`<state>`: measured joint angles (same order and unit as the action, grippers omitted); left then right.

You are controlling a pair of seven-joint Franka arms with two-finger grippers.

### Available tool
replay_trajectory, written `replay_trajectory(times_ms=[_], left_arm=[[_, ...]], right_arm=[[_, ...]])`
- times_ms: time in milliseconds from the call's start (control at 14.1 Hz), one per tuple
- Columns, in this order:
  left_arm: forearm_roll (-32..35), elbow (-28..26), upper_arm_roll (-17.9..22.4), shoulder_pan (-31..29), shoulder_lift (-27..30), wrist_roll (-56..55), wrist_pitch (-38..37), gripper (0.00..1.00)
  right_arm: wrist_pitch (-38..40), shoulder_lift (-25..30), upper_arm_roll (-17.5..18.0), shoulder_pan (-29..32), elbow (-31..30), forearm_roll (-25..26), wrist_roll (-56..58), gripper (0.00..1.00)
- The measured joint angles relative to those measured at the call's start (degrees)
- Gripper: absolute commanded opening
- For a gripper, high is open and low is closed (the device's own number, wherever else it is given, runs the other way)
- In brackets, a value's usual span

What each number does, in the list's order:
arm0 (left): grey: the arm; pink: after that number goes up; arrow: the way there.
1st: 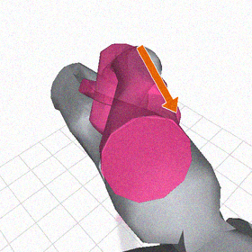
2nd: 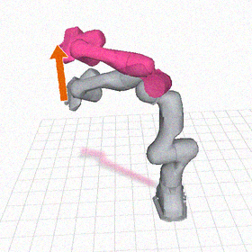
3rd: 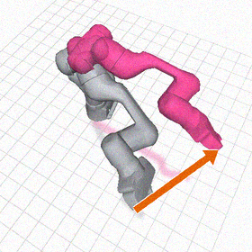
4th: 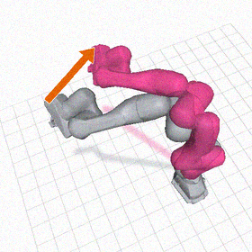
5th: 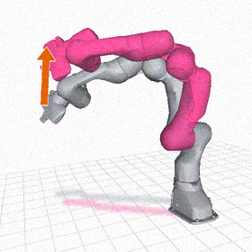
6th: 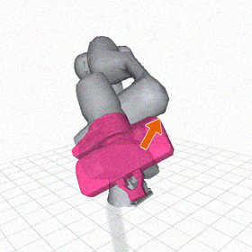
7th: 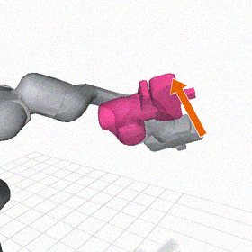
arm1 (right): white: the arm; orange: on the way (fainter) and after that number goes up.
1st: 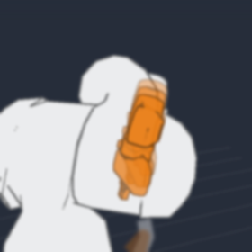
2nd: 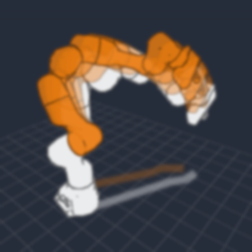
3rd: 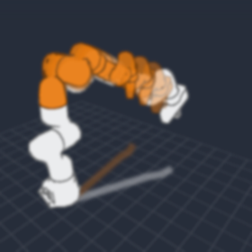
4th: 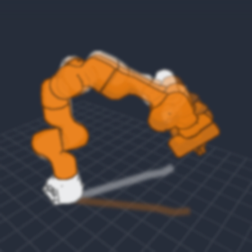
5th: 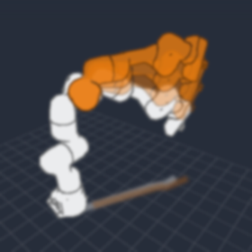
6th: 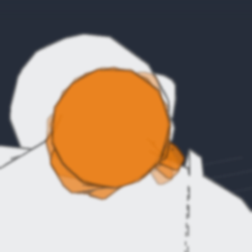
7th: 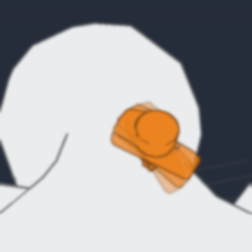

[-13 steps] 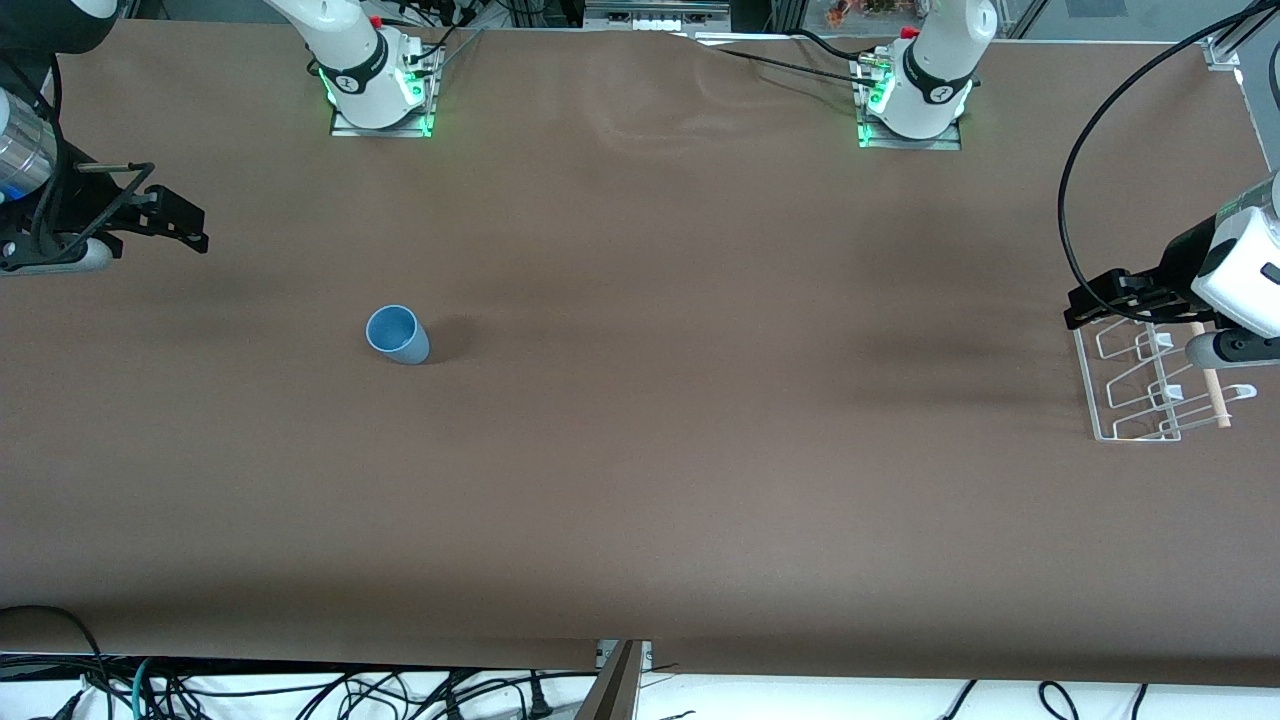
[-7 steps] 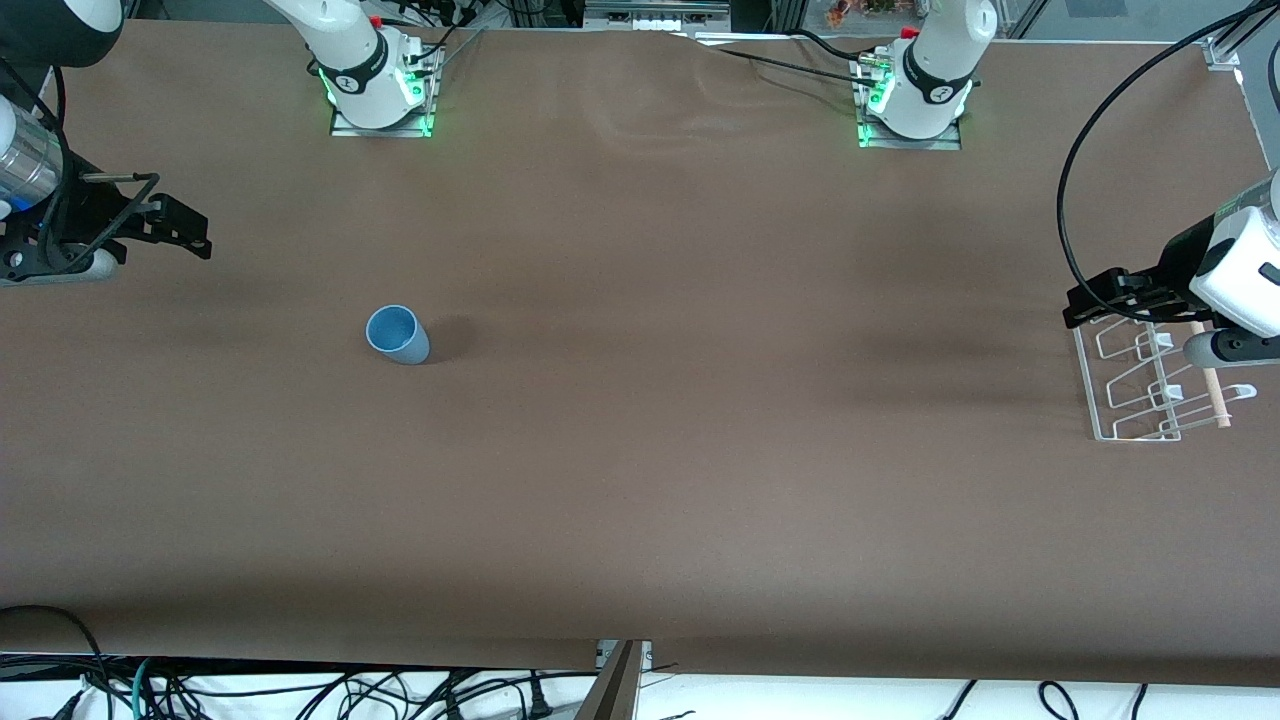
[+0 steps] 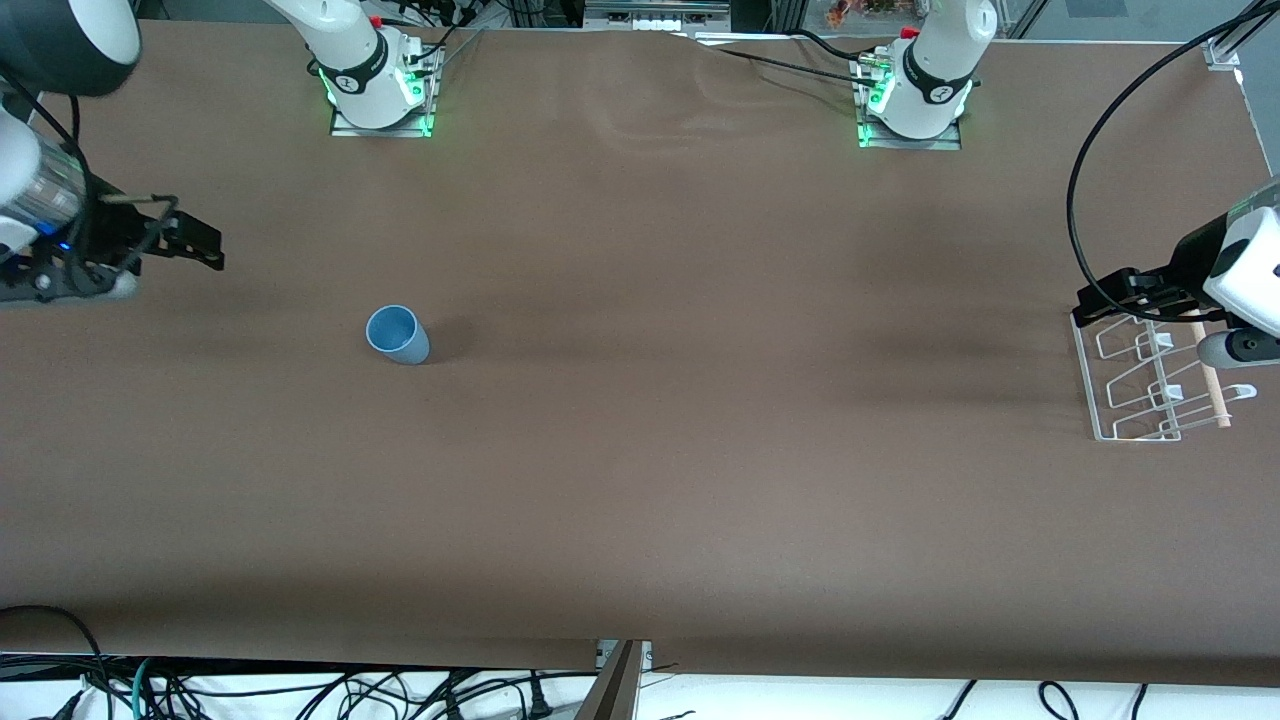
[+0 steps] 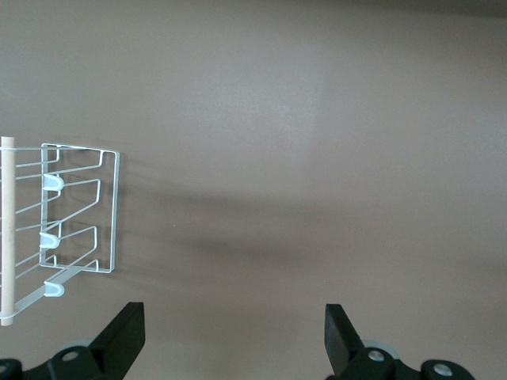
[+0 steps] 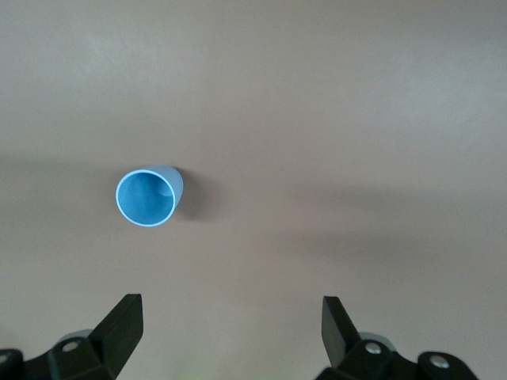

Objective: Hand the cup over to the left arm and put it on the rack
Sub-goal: 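Move the right gripper down over the light blue cup, then grasp the blue cup rim with the right gripper and lift it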

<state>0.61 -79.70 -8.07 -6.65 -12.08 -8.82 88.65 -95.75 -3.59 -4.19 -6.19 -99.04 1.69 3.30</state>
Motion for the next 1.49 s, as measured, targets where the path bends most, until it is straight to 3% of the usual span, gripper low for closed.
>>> replay_trajectory(times_ms=[355, 569, 853, 1208, 1279, 1350, 1421, 1492], left_arm=[[0.0, 0.08, -0.11, -0.04, 0.23, 0.0, -0.78, 1.0], [0.0, 0.12, -0.13, -0.08, 0.35, 0.0, -1.64, 1.0], [0.0, 0.14, -0.21, -0.08, 0.42, 0.0, -1.98, 1.0], [0.0, 0.21, -0.38, -0.05, 0.63, 0.0, -2.27, 1.0], [0.0, 0.22, -0.36, -0.05, 0.63, 0.0, -2.31, 1.0], [0.0, 0.22, -0.32, -0.06, 0.63, 0.0, -2.34, 1.0], [0.0, 0.22, -0.31, -0.07, 0.63, 0.0, -2.41, 1.0], [0.0, 0.22, -0.31, -0.07, 0.63, 0.0, -2.44, 1.0]], right_arm=[[-13.26, -9.98, 0.48, -5.7, -5.77, 0.0, -9.77, 1.0], [-15.48, -14.98, 0.51, -6.86, -7.79, 0.0, -11.11, 1.0], [-18.7, -17.18, 0.42, -6.79, -11.94, 0.0, -11.17, 1.0], [-18.73, -18.37, 0.83, -6.8, -12.38, -0.15, -11.17, 0.99], [-18.91, -19.25, 1.05, -6.81, -12.39, -0.24, -11.17, 0.93], [-19.29, -20.21, 1.24, -6.81, -12.39, -0.34, -11.17, 0.46], [-19.64, -21.0, 1.47, -6.81, -12.36, -0.36, -11.18, 0.06], [-19.69, -21.53, 1.77, -6.82, -12.19, -0.37, -11.21, 0.0]])
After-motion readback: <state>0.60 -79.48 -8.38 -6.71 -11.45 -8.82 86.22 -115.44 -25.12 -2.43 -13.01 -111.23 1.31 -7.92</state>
